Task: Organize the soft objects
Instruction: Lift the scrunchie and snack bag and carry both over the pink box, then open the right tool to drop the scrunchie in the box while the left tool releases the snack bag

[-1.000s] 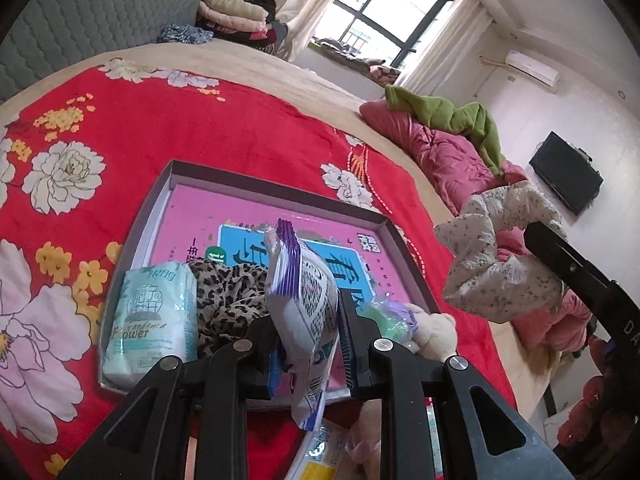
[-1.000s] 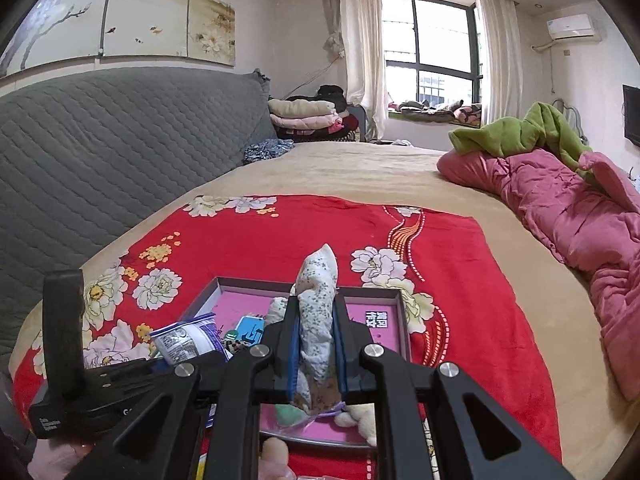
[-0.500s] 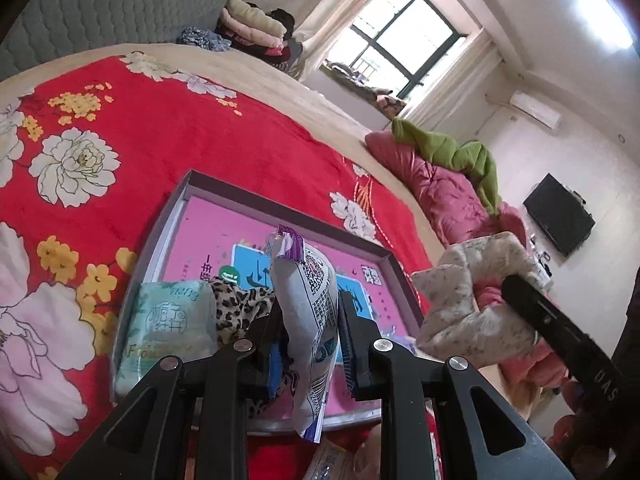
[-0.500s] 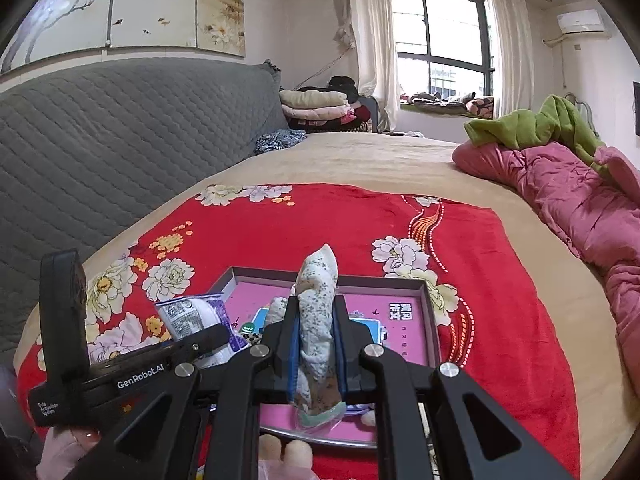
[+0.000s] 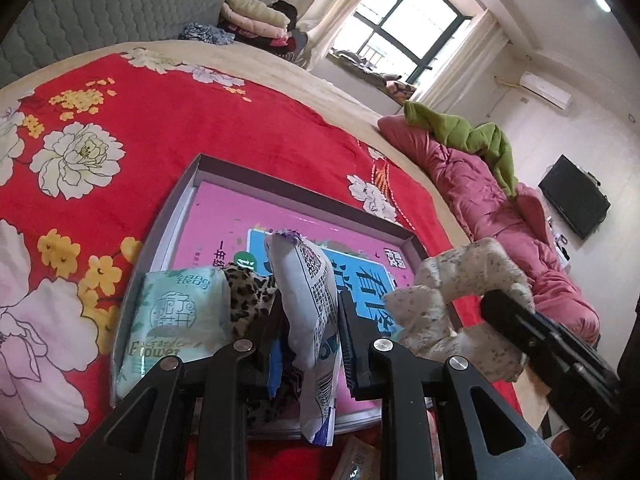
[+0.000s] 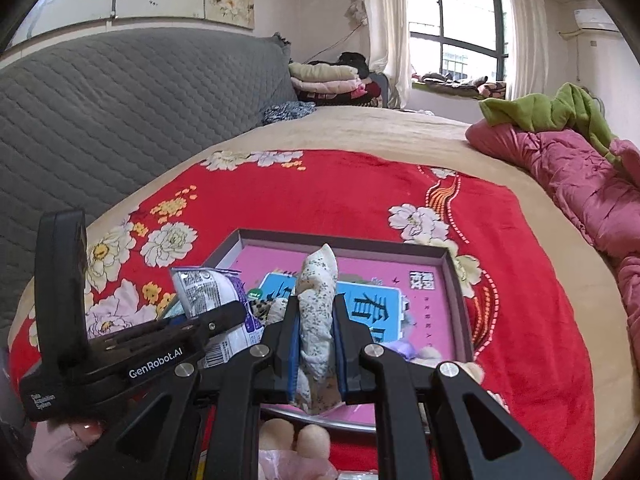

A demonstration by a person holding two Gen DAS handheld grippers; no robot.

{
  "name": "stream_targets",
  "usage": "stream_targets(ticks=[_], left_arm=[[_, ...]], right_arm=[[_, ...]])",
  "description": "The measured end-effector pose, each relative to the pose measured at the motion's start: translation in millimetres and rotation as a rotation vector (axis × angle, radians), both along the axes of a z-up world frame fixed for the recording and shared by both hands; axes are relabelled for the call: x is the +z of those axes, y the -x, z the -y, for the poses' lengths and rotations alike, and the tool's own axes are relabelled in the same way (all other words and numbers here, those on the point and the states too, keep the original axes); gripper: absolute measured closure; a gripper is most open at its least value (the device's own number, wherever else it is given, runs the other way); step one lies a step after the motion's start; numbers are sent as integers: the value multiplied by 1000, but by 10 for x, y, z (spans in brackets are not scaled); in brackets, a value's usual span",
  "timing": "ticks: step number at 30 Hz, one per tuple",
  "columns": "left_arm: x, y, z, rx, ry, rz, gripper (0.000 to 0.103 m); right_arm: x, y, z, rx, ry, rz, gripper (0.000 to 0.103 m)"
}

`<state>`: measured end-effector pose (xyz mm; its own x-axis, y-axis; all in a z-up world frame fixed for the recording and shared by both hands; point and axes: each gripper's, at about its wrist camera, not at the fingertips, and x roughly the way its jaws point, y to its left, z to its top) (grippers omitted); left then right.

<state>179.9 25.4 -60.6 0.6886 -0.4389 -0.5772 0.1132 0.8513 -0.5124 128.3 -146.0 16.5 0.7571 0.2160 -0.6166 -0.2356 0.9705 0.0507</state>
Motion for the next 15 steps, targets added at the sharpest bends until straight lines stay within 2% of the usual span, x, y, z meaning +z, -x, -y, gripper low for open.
stream_targets(ticks=[7, 15], left_arm=[[-5, 16, -69, 12, -25, -5, 79], [-6, 18, -93, 16, -32, -13, 79]], right_arm=[[-157, -59, -99, 11, 43, -29, 88], [-233, -110, -62, -3, 38, -53, 88]])
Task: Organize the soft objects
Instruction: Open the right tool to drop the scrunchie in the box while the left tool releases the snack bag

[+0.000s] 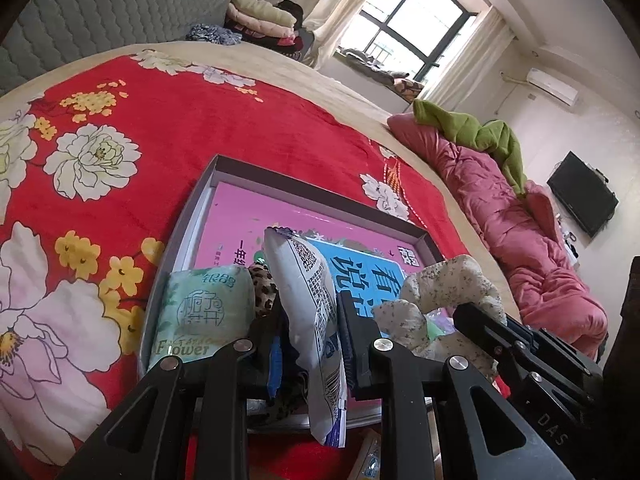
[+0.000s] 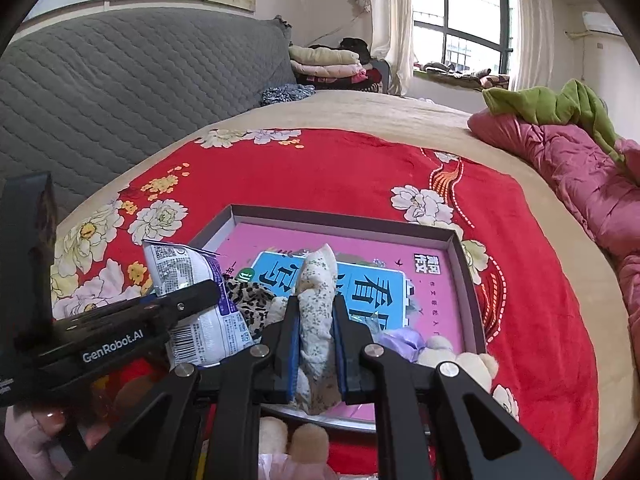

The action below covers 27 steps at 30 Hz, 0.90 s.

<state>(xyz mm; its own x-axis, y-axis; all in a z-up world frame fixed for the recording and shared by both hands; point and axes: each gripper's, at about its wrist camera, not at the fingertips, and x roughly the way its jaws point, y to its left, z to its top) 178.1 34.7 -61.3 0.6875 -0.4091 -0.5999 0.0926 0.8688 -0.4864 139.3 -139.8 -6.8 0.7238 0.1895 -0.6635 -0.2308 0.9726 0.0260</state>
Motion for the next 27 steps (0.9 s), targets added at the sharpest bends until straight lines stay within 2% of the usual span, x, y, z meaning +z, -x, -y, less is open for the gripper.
stream_targets(ticks=[10, 19, 22, 27], left_arm=[[-25, -16, -21, 4, 3, -8, 79], [-31, -20, -44, 15, 10, -4, 79], [-41, -27, -28, 9, 8, -9, 79], [-36, -34, 24, -10, -2, -9, 79]], right_arm=[[-159, -26, -73, 1, 68, -43, 88], [-191, -29, 37, -31, 67, -53, 87], [-195, -31, 71, -34, 49, -67, 82], [-157, 21, 97, -36, 31, -56, 64]])
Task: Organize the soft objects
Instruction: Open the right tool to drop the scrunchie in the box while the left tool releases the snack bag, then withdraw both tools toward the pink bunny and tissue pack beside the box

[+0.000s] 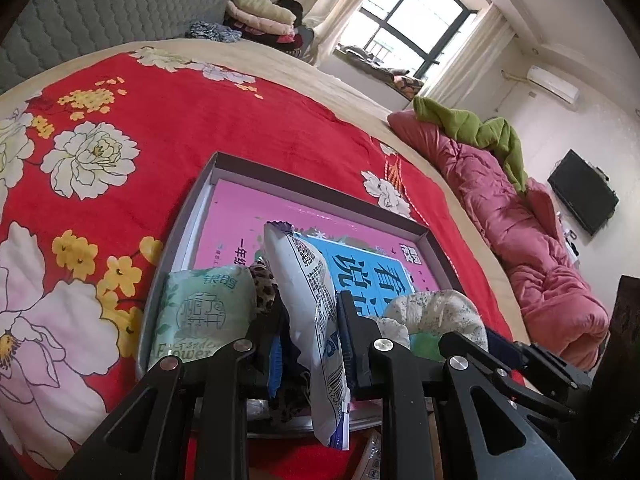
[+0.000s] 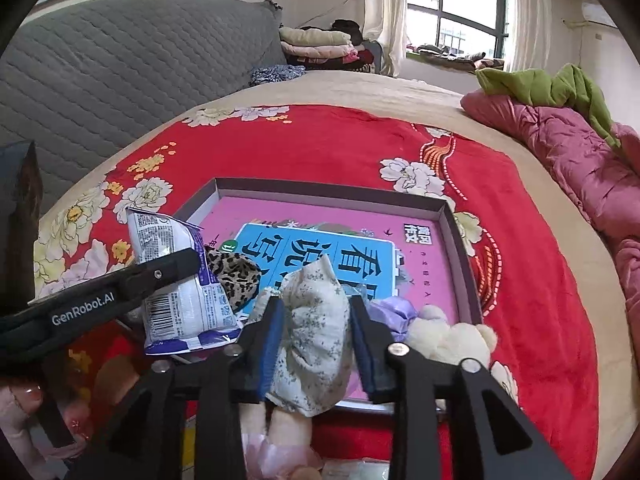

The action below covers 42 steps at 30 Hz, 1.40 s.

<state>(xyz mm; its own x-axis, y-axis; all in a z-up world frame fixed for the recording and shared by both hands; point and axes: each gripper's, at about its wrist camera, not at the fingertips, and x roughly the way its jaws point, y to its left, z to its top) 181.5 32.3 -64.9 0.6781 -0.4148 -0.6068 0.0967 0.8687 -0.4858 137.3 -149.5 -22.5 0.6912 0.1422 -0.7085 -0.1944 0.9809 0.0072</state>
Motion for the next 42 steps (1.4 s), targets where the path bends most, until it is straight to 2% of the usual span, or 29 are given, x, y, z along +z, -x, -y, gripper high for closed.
stream_targets(ticks=[2, 5, 9, 11, 14, 18, 21, 25, 38, 42], left_arm=[[-2, -3, -3, -1, -1, -2, 79], [10, -9, -16, -1, 1, -5, 79], [17, -21, -26, -1, -3, -11, 79], [28, -23, -18, -5, -13, -14, 79], [67, -31, -10, -5, -31, -10, 77], [121, -37, -30, 4, -80, -13, 63], [153, -29, -63, 12, -93, -8, 61], [191, -10, -89, 31, -119, 0, 51], [389, 47, -78, 18, -167, 24, 43], [465, 68, -61, 12, -190, 14, 42]], right_arm=[[37, 30, 33, -14, 2, 15, 58], [115, 61, 107, -31, -9, 30, 56], [198, 82, 214, -65, -25, 47, 47], [221, 90, 257, -78, -40, 44, 46], [239, 109, 303, -99, -74, 33, 46], [271, 150, 308, -98, -70, 42, 45], [294, 172, 324, -104, -83, 41, 45], [320, 202, 333, -105, -89, 45, 45], [392, 249, 385, -123, -121, 49, 45], [417, 267, 379, -120, -105, 57, 41]])
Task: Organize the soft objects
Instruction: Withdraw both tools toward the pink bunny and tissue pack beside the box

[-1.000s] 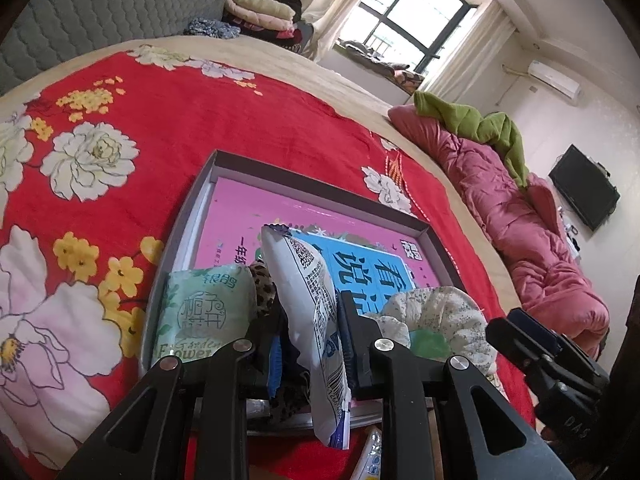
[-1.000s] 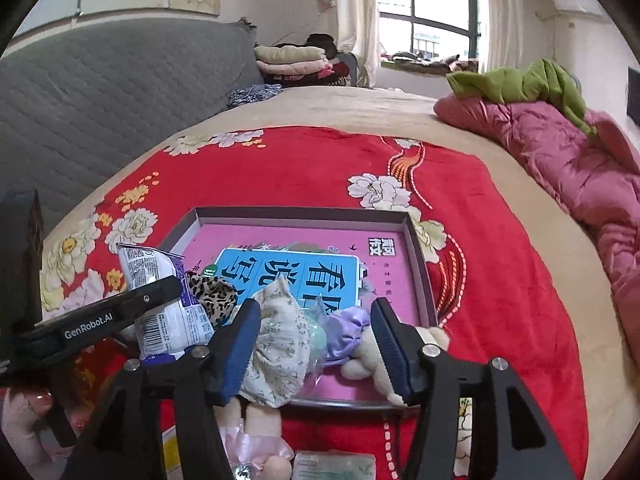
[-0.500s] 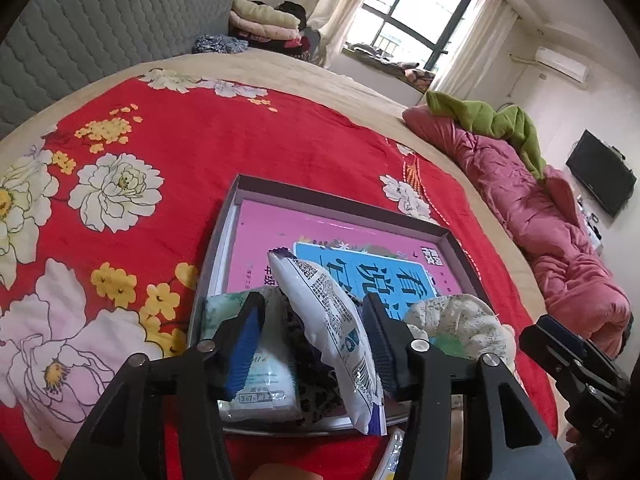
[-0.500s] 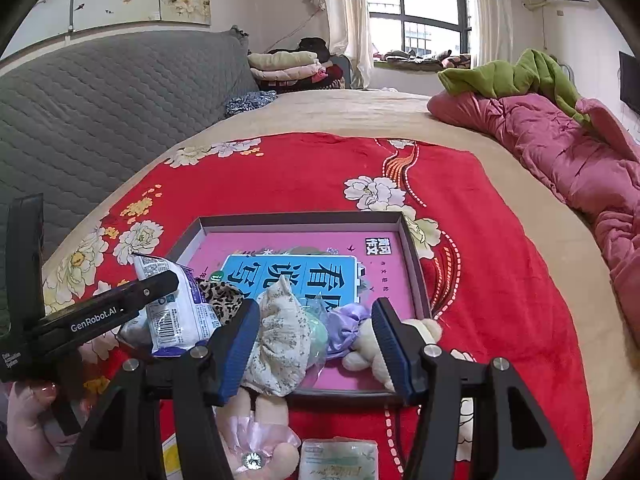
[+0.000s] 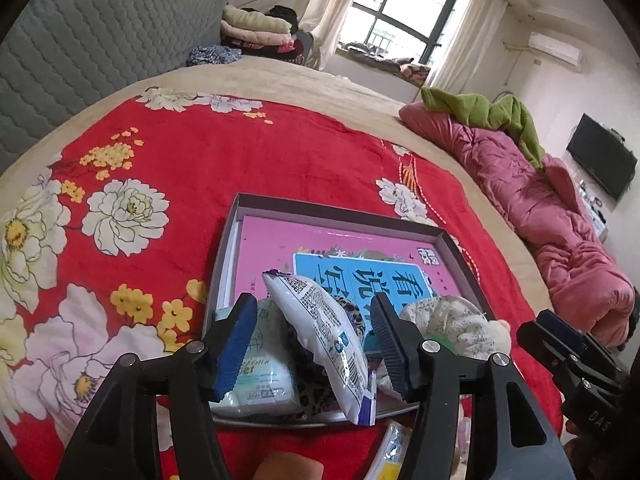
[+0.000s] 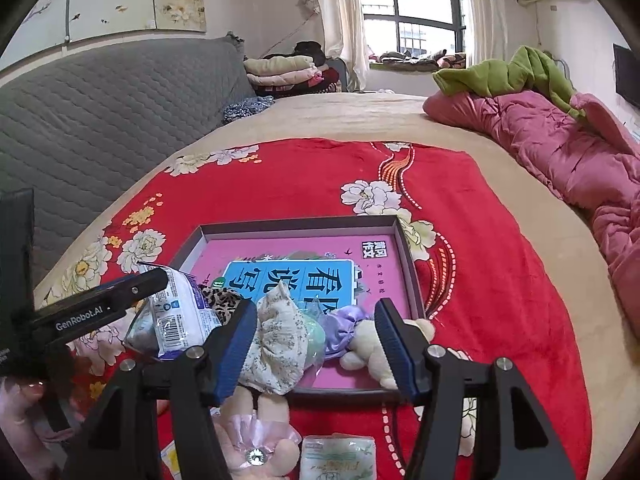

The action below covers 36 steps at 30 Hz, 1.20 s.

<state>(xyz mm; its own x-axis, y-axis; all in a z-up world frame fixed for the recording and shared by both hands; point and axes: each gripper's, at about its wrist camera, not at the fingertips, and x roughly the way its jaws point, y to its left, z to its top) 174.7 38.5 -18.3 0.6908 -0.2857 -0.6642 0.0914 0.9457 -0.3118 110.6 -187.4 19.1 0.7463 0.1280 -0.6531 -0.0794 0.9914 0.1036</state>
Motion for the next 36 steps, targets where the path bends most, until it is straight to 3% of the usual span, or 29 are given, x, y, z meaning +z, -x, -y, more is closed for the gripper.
stream_targets(ticks=[4, 13, 36], left_arm=[[65, 50, 17, -7, -16, 2, 34], [208, 159, 24, -15, -20, 29, 29], [632, 728, -147, 70, -64, 105, 24]], right_arm=[[26, 10, 24, -7, -3, 4, 40], [106, 53, 49, -8, -3, 27, 37], [449, 280, 169, -13, -48, 107, 29]])
